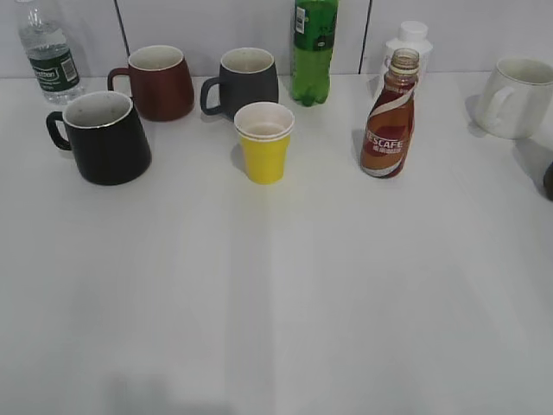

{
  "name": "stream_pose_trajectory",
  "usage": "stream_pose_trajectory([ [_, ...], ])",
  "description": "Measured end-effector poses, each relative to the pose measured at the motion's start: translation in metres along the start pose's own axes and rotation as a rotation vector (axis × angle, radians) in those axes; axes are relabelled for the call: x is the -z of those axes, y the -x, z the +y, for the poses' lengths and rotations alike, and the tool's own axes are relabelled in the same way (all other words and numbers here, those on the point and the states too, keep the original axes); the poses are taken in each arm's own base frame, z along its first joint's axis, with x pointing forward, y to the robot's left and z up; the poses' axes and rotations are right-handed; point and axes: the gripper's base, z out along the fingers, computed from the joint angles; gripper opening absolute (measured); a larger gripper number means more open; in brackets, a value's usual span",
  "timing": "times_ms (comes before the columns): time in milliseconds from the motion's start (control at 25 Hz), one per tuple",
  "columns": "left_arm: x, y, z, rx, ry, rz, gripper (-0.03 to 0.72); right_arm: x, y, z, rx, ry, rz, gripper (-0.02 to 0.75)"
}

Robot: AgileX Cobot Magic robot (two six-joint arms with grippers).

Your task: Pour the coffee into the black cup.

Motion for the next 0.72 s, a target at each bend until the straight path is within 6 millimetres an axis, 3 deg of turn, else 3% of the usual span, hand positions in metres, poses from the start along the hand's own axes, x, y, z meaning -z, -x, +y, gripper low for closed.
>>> stream_pose_trajectory([
  [720, 0.0000, 0.0000, 0.0000, 0.000, 0.000, 0.000, 0.240, 0.0000, 0.0001, 0.0000, 0.000, 0.000, -0.001, 0.525],
])
